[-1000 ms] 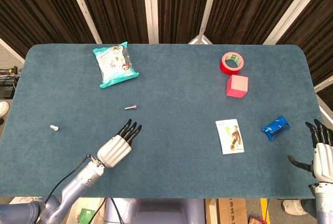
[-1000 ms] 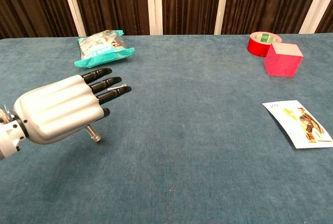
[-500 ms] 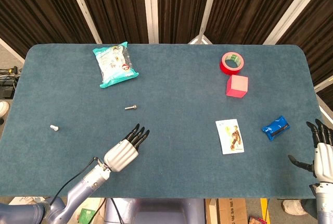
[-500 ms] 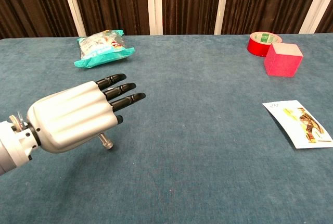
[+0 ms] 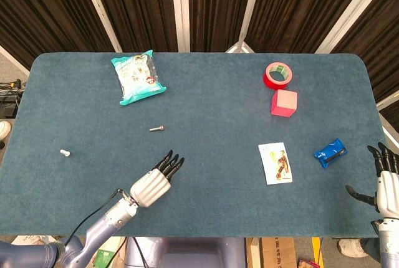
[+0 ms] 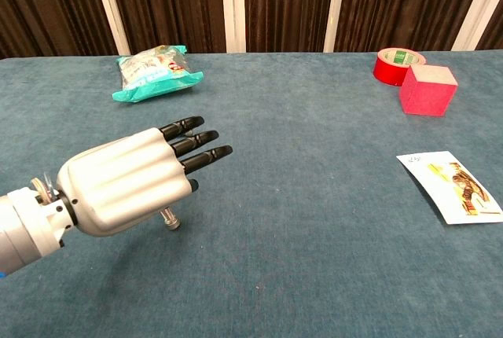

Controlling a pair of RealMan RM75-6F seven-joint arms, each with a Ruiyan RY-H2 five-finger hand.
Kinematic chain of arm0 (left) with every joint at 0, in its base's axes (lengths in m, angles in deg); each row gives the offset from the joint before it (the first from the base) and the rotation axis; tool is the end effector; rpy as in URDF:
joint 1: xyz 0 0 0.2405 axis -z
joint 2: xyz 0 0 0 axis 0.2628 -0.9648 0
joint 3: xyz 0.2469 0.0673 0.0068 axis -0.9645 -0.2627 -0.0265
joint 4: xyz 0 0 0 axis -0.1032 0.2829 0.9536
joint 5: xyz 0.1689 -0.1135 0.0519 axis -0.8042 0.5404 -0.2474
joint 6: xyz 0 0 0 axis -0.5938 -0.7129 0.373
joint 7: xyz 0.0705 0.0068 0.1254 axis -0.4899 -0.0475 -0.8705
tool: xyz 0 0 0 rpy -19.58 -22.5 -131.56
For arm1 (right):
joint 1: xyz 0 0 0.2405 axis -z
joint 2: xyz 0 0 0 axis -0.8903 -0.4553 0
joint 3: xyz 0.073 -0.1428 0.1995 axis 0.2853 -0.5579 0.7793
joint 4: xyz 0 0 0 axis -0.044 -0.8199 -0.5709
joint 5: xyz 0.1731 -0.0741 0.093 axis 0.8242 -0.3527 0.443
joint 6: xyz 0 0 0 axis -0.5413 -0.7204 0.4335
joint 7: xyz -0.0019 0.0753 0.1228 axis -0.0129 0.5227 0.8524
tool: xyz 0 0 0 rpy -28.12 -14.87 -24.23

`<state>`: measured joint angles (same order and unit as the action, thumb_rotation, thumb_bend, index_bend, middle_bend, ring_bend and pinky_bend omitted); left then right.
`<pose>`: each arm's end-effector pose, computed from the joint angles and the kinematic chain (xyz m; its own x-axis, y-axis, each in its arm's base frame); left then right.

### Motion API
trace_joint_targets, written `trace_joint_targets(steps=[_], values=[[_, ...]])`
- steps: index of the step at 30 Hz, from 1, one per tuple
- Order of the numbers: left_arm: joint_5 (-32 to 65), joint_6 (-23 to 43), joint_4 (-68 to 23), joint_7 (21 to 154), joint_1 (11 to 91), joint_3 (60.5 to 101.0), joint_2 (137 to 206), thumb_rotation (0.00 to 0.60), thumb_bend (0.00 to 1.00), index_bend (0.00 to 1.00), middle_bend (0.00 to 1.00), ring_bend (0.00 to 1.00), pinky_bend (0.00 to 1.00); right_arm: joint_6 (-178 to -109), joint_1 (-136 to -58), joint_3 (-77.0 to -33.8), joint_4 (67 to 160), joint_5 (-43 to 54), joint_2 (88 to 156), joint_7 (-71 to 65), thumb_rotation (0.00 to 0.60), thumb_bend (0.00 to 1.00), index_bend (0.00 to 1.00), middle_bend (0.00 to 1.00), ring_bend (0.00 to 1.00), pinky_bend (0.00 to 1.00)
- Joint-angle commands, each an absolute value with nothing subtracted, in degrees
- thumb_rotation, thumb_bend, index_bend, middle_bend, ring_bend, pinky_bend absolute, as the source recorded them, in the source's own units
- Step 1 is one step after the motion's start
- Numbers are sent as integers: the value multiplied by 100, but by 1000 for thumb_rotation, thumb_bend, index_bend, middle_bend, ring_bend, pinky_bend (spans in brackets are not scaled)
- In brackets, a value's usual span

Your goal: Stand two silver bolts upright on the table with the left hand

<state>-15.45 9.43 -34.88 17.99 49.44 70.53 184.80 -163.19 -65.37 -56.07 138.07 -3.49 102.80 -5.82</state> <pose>-0.1318 0.2339 -0.0655 0.8384 -0.4398 0.3220 0.0153 -0.5715 -0.8205 -0.3192 -0.1864 0.1728 0.2759 0.0654 0.9589 -0.9368 0.2417 0.2530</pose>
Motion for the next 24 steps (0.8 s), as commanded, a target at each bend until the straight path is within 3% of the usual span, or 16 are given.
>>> trace_joint_targets(steps=[1,13,19,24], values=[[-1540,914,-3520,1734,4949,7063,18492,600,500,533,0,0,0,-16318,-6539,-5604,13806,-345,10281,-584,600,6,134,31,15,0],[-1469,859,-3662,1627,4924,7105,18467,600,475,371,0,0,0,-16357,-6521,-5588,13822,-327,10278,-581,600,6,134,31,15,0],[-1553,1123,-3848,1864,4870,7214,18332,600,446,352,0,0,0,-16378,-6516,-5585,13831,-336,10279,-584,600,6,134,31,15,0],[-1400,1636,-4046,2703,4695,7546,18092,600,439,366,0,0,0,-16388,-6512,-5584,13835,-337,10285,-585,600,6,134,31,15,0]])
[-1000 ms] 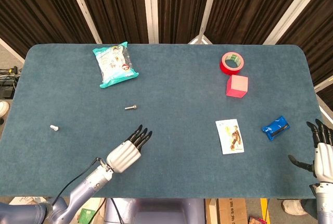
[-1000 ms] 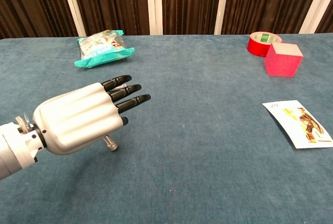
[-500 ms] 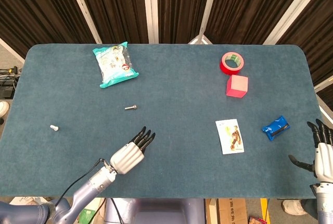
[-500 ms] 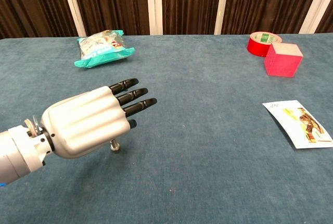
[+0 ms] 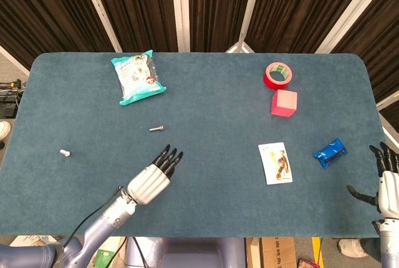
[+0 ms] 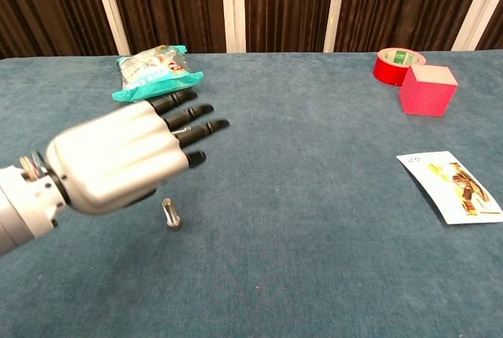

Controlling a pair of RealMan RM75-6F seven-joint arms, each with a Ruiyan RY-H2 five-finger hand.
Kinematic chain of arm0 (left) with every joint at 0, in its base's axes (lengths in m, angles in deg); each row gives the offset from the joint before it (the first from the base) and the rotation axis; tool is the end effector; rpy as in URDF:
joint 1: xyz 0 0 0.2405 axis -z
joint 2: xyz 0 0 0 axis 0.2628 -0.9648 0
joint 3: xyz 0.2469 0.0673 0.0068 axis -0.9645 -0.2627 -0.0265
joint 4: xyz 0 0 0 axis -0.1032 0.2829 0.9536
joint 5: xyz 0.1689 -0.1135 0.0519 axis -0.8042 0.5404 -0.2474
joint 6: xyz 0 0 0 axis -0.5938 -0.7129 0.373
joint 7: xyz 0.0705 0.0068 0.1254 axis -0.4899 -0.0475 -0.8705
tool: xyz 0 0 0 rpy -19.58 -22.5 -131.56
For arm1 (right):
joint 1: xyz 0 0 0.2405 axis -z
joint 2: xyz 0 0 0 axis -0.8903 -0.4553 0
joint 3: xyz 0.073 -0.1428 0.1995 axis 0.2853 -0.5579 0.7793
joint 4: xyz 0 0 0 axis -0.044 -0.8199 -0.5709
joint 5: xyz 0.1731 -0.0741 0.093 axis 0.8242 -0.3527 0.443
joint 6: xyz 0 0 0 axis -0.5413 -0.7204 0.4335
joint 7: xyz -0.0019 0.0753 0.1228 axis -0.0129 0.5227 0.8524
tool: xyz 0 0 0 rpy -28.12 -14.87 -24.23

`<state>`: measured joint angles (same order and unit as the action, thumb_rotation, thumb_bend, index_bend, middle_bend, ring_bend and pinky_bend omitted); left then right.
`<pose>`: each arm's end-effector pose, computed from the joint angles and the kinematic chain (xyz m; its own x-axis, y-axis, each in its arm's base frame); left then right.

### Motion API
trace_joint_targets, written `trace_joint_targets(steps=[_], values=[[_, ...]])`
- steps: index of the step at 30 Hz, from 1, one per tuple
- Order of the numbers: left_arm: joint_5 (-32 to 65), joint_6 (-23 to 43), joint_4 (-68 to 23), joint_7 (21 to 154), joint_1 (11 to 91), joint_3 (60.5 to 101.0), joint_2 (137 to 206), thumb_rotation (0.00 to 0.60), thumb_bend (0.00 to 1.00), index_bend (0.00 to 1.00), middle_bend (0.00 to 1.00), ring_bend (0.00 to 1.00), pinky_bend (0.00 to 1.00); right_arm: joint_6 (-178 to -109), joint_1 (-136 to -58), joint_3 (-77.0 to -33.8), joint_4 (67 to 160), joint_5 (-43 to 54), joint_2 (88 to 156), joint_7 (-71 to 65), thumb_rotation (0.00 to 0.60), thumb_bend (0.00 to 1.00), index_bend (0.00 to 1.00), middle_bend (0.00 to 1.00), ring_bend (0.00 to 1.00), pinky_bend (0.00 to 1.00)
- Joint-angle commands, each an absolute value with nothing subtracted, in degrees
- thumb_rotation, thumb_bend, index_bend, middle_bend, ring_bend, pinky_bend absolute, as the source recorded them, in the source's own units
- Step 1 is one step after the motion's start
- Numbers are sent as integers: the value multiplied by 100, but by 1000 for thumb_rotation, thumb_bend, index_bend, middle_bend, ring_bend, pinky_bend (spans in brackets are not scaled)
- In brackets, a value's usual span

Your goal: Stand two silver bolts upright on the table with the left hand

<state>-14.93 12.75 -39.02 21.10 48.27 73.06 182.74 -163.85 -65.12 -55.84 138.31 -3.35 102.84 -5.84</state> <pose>-0.1222 0.2404 -0.0426 0.8167 -0.4021 0.4138 0.1540 -0.5393 -0.8279 -0.3187 -0.1856 0.1744 0.2739 0.0789 0.9585 -0.9369 0.2469 0.2474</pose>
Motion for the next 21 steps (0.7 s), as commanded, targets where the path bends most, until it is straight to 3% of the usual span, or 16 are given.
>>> trace_joint_targets(steps=[1,9,21], values=[[-1360,1756,-4058,3016,4654,7630,18026,600,436,377,0,0,0,-16394,-6508,-5589,13840,-347,10286,-587,600,6,134,31,15,0],[-527,1964,-3869,4154,4539,8308,17835,600,427,379,0,0,0,-16407,-6506,-5603,13877,-355,10299,-645,600,6,134,31,15,0],[1749,936,-3648,4886,4916,9271,18020,600,419,383,0,0,0,-16383,-6539,-5590,13827,-245,10386,-863,600,5,134,31,15,0]])
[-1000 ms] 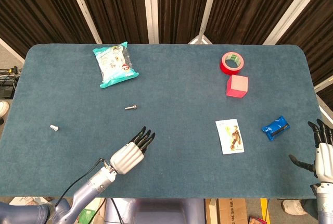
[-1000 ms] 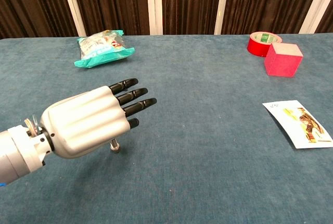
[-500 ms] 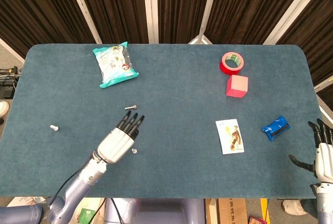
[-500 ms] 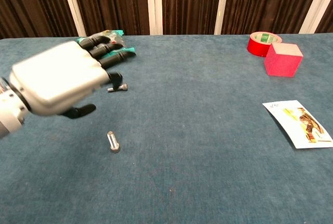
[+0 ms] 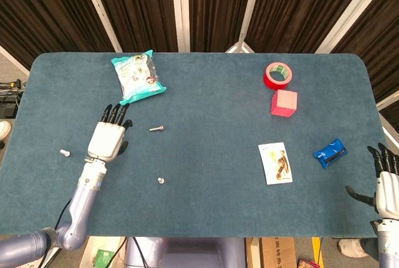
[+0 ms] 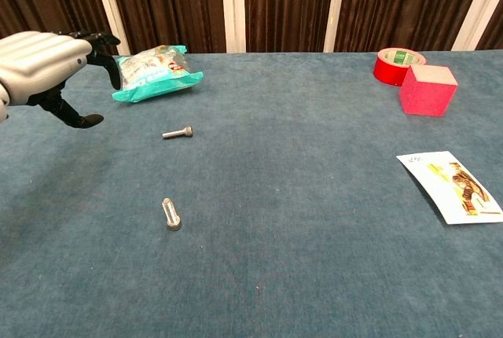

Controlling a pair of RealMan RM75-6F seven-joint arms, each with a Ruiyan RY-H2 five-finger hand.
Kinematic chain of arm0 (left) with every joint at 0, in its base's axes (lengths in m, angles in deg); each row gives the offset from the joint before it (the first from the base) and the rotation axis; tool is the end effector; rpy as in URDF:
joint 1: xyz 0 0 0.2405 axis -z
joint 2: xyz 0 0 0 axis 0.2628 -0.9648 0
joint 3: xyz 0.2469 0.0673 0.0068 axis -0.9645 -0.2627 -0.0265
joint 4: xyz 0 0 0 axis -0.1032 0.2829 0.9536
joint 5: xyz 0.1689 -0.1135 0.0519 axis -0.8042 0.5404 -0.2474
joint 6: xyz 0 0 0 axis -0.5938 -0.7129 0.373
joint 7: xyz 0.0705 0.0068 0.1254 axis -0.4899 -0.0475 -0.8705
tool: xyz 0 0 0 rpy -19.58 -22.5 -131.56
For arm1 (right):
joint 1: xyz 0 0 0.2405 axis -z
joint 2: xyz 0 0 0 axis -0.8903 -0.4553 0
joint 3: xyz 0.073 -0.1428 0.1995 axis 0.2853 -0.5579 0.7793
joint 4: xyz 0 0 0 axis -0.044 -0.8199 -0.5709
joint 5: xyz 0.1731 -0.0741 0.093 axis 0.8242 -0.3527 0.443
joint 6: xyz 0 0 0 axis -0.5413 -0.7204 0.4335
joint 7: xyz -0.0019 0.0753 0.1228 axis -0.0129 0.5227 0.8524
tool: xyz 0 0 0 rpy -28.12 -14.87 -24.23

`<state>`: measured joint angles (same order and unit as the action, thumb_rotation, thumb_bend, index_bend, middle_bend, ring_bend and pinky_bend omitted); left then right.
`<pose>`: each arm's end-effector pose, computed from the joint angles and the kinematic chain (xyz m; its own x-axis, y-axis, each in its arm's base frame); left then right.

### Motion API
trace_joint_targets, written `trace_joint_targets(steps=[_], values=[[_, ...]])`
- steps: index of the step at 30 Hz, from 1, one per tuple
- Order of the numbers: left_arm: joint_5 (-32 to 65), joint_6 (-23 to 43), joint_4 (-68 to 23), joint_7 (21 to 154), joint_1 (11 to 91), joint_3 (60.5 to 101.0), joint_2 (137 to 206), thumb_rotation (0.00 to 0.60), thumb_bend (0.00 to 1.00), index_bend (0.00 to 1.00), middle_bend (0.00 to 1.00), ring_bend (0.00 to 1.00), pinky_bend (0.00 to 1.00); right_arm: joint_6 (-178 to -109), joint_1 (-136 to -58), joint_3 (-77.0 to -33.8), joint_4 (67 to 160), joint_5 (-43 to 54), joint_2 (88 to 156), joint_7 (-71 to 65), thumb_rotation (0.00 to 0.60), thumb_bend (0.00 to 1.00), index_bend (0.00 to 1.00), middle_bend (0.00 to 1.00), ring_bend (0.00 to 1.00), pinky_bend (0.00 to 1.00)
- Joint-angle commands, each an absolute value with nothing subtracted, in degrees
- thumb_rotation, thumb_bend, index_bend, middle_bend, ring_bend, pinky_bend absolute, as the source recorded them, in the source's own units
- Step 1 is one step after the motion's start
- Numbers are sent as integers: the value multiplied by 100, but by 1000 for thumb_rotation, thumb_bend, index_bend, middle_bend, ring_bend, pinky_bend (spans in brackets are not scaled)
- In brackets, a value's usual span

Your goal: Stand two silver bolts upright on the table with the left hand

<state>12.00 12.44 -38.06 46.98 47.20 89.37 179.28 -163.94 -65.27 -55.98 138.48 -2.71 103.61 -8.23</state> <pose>-0.1662 0.3301 0.0172 0.5852 0.0172 0.8107 0.7966 -0.1990 -0.5708 -0.3184 -0.1855 0.1699 0.2963 0.0674 0.9527 -0.9276 0.2580 0.2703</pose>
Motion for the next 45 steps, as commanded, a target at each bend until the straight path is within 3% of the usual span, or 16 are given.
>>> trace_joint_targets(steps=[1,18,29,45], values=[[1886,888,-3542,4860,4990,9321,18071,600,419,384,0,0,0,-16393,-6540,-5589,13814,-238,10400,-892,600,5,134,31,15,0],[3233,288,-2304,4807,5895,9678,18833,600,419,420,0,0,0,-16503,-6531,-5570,13789,-143,10501,-1225,600,6,134,31,15,0],[3613,691,-2045,4369,6214,9560,19236,600,418,434,0,0,0,-16505,-6516,-5535,13780,-87,10477,-1190,600,6,134,31,15,0],[3367,953,-1439,4576,6371,9336,19736,600,419,449,0,0,0,-16519,-6500,-5537,13795,-98,10456,-1195,600,6,134,31,15,0]])
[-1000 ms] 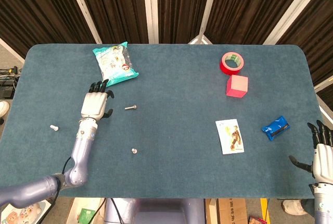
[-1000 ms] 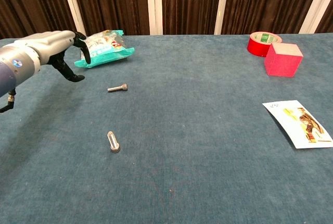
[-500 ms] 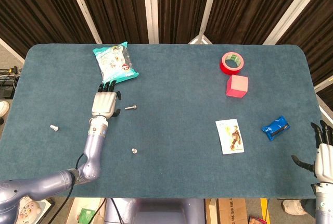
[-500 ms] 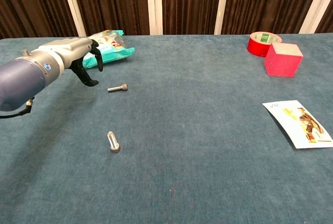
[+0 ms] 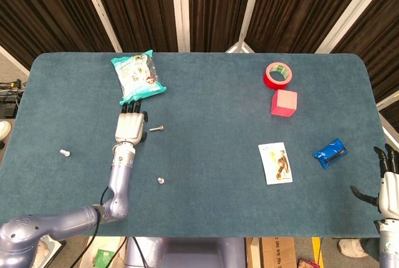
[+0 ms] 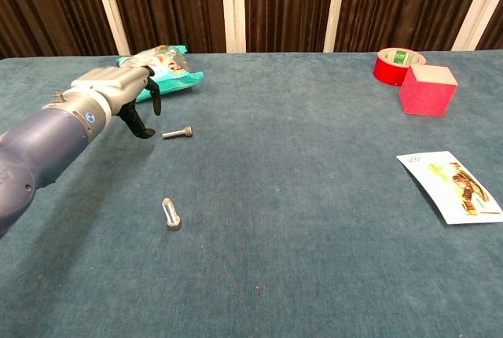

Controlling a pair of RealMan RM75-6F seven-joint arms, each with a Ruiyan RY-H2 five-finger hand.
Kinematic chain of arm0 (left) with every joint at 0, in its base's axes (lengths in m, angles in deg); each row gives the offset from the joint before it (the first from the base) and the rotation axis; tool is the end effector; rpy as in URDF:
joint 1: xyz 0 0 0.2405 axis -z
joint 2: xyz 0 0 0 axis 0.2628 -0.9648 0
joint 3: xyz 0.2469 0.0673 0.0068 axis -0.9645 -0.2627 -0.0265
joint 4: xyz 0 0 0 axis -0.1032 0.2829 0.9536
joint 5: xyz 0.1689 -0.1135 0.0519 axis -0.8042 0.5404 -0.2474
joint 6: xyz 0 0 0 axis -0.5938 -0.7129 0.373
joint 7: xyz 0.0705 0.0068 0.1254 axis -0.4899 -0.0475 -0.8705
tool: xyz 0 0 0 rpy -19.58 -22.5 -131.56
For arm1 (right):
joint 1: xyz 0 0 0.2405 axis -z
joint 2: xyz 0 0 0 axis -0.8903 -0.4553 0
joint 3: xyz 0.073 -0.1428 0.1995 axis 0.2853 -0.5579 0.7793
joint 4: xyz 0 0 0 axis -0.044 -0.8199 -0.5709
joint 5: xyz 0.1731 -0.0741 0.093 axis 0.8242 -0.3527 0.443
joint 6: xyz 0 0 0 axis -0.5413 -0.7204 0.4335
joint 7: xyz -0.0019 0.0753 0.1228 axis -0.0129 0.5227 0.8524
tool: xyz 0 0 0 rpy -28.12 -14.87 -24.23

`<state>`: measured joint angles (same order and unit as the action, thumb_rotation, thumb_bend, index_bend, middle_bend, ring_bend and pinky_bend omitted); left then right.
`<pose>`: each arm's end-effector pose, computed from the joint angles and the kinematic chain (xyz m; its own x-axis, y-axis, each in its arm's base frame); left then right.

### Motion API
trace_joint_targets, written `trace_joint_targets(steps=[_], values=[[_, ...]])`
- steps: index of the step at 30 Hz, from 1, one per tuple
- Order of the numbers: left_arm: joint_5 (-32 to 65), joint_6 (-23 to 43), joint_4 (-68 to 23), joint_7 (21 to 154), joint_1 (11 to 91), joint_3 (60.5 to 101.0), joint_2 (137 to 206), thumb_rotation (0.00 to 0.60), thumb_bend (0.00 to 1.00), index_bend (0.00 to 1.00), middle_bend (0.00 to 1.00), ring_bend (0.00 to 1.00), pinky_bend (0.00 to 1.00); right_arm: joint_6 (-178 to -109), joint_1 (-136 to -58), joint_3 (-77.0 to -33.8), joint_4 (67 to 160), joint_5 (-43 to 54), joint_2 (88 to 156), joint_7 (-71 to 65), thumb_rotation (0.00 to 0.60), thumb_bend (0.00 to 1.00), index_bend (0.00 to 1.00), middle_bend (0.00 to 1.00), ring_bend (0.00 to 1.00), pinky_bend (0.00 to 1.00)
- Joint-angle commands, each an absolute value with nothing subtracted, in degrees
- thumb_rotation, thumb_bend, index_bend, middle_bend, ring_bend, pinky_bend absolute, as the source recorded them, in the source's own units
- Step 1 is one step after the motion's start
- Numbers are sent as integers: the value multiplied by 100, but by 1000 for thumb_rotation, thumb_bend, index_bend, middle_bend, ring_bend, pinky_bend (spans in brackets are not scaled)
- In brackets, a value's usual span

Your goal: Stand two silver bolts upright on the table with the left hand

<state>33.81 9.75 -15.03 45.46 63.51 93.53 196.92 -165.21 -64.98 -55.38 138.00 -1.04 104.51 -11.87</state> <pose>-0.1350 0.3894 -0.0579 0.5223 0.1456 0.8402 0.8517 -0.0385 -0.5227 -0.3222 -0.1845 0.1712 0.3496 0.0776 0.9337 -0.9021 0.2969 0.3131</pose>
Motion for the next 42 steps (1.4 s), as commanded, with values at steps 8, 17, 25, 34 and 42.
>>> trace_joint_targets(steps=[8,17,25,34,42], values=[[3381,745,-1040,4720,6448,9315,19919,600,419,454,0,0,0,-16503,-6514,-5523,13758,-54,10486,-1243,600,6,134,31,15,0],[3342,640,-703,4808,6526,9315,20084,600,473,482,0,0,0,-16487,-6532,-5514,13709,-24,10527,-1288,600,6,134,31,15,0],[3260,592,-469,4857,6585,9292,20228,600,479,497,0,0,0,-16472,-6545,-5510,13675,-12,10553,-1305,600,6,134,31,15,0],[3169,616,-304,4897,6627,9304,20358,600,479,502,0,0,0,-16472,-6539,-5505,13665,-14,10544,-1275,600,6,134,31,15,0],[3128,596,-200,4885,6639,9305,20439,600,481,511,0,0,0,-16463,-6534,-5506,13670,-12,10536,-1255,600,6,134,31,15,0]])
